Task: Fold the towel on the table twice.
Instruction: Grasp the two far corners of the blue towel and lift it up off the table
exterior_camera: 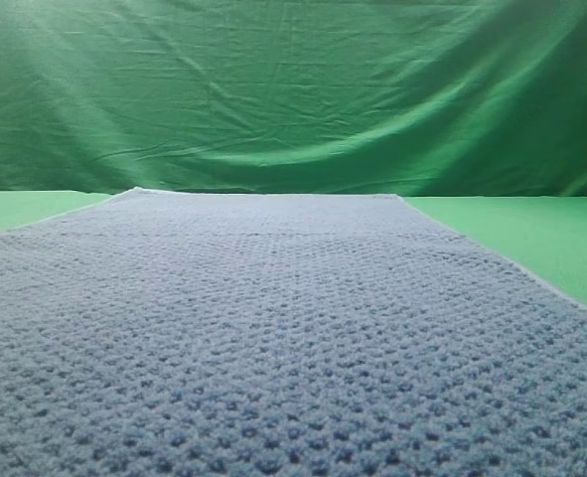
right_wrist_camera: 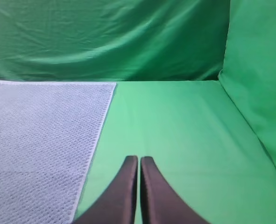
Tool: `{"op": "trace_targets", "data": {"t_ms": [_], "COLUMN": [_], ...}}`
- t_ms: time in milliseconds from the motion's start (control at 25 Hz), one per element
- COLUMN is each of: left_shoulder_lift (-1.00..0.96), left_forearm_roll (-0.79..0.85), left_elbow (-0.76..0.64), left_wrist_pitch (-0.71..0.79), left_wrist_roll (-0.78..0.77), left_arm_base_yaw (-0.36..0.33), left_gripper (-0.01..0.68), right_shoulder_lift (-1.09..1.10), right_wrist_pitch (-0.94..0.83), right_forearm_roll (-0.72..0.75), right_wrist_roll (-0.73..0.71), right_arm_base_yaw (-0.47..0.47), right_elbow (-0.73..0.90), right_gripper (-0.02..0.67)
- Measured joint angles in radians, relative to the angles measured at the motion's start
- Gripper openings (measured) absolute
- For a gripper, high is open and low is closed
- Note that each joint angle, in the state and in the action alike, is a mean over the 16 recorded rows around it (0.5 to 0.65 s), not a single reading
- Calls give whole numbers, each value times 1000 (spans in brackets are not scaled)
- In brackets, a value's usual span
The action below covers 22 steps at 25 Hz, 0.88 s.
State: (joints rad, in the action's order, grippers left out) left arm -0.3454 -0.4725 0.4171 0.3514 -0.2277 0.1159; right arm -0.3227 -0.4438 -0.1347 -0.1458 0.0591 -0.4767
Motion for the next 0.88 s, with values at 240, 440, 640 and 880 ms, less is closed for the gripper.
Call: {"op": "trace_targets", "data": {"t_ms": [240, 440, 640, 880], "left_shoulder_lift": [-103, -196, -336, -553], "left_forearm_roll": [17, 56, 117, 191], "left_elbow": [57, 133, 235, 351], "left_wrist_pitch": [35, 91, 193, 300], "left_wrist_roll": [0, 15, 57, 111], "left_arm_base_yaw": [31, 40, 40, 41], "left_gripper": [0, 0, 0, 0], "right_shoulder_lift": [-93, -193, -359, -613], "right_wrist_pitch": [-2, -44, -148, -274], "right_forearm_roll": [6, 11, 15, 18], "right_wrist_roll": [-12, -20, -25, -7], "right_arm_base_yaw": [15, 31, 61, 128], "right_elbow": [-74, -143, -234, -352], "right_gripper": [0, 0, 0, 0]}}
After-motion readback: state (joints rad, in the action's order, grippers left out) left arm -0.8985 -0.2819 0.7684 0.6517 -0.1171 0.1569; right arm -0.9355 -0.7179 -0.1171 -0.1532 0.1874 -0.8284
